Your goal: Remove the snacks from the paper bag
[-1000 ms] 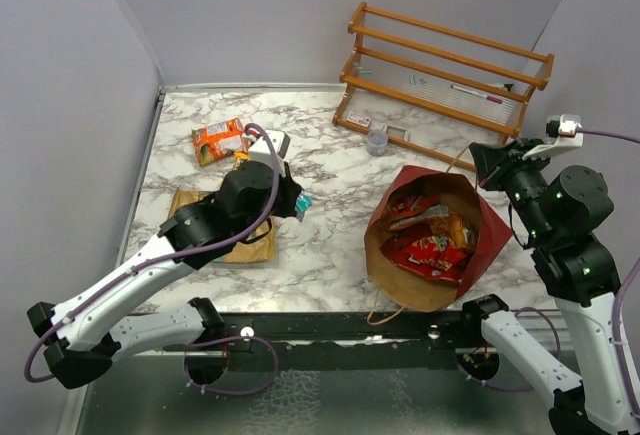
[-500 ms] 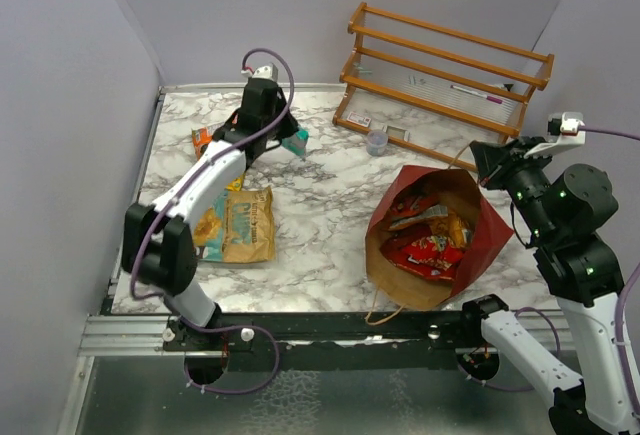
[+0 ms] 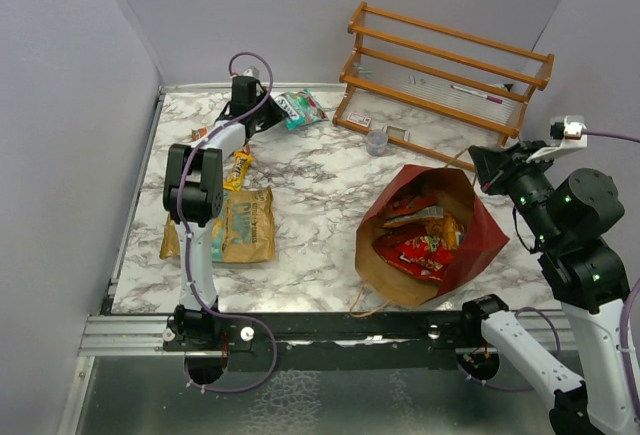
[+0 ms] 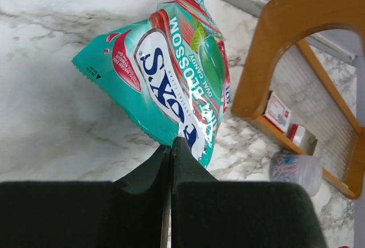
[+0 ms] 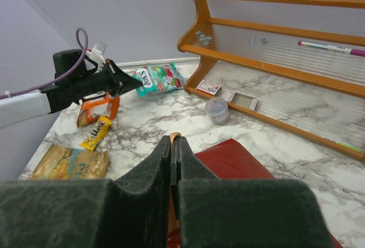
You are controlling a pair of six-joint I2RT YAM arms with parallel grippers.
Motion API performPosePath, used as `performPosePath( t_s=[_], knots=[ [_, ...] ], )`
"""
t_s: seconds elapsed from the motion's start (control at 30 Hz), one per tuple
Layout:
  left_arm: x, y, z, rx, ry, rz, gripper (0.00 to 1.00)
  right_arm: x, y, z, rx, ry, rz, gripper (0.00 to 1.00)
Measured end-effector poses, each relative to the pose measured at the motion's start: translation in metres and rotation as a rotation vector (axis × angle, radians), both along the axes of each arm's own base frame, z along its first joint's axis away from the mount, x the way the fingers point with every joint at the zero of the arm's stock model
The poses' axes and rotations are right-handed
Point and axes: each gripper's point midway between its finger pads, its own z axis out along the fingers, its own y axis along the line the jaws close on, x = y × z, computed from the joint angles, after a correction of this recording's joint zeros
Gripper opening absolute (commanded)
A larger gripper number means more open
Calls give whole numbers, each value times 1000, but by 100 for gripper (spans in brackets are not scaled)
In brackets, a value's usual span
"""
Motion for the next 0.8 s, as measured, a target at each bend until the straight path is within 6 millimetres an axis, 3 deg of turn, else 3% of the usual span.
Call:
performPosePath(
  t_s=[0.13,0.2,0.3,0.43,0.5,0.57,0.67,0.8],
  knots=[
    [-10,22,-21,6,47,-19,40,0,1,-1,0,1,6,3],
    [-19,28,-28,17,73,-31,52,0,1,-2,0,2,8,3],
    [-39,31,-28,23,111,-52,59,1,3,-5,4,2,16,3],
    [-76,27,5,-2,93,-93,67,5,7,-10,7,8,26,3],
    [-104,23,26,-41,51,-112,82,7,8,-11,6,8,29,3],
    [-149,17,45,-94,8,-141,92,10,9,-12,3,12,31,3],
    [-208,5,51,-155,-25,-188,96,13,10,-13,-10,10,36,3],
    [-291,-24,40,-187,-9,-302,97,15,10,-18,-35,9,36,3]
  ],
)
